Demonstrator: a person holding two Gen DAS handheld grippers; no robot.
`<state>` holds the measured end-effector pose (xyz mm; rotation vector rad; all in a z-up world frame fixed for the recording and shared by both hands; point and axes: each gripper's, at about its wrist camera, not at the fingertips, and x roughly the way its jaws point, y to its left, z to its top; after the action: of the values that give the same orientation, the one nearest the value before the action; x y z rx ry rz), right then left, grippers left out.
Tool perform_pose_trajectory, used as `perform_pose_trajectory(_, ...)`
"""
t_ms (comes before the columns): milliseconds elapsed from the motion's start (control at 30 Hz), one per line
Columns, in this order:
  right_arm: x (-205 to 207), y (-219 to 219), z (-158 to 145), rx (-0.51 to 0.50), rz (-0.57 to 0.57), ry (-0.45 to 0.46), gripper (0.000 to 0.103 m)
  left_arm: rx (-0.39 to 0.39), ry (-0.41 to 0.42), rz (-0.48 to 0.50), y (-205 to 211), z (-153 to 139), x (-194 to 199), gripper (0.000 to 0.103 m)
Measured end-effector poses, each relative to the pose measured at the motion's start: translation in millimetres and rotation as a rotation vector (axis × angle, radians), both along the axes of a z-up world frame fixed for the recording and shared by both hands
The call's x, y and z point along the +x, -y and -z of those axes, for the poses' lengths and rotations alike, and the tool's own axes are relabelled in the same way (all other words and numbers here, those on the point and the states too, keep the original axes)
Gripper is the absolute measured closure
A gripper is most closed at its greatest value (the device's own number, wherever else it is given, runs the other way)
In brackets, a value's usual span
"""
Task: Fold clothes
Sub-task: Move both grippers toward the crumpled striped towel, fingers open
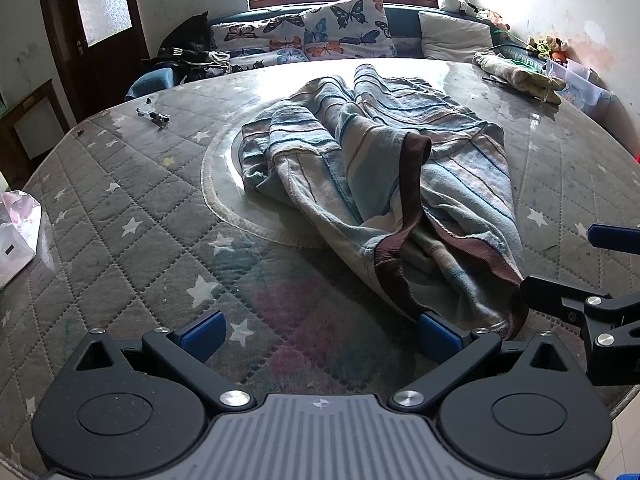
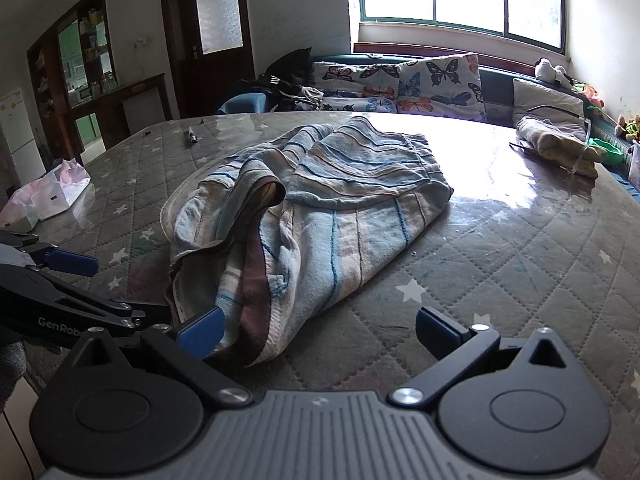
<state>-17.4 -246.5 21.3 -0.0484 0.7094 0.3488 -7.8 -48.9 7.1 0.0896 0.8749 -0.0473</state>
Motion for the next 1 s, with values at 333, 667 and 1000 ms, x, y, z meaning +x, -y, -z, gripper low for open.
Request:
perform_pose_trajectory(333, 5.5, 0.9, 2.9, 0.01, -0.003, -0.009, 0.0, 0.005, -0.011, -0.002, 0.5, 2.2, 6.8, 0.0)
perform_pose_trajectory(667, 12.8, -2.5, 4.3, 0.016, -0.022, -0.011, 0.001, -0.004, -0.015, -0.003, -1.1, 3.0, 14.5, 0.0)
perform_pose_trajectory(1000, 25.5, -6.7, 4.0, 0.028, -0.047, -0.01, 0.004, -0.013, -0.007, -0.014, -5.2, 2.0, 27.4, 0.0)
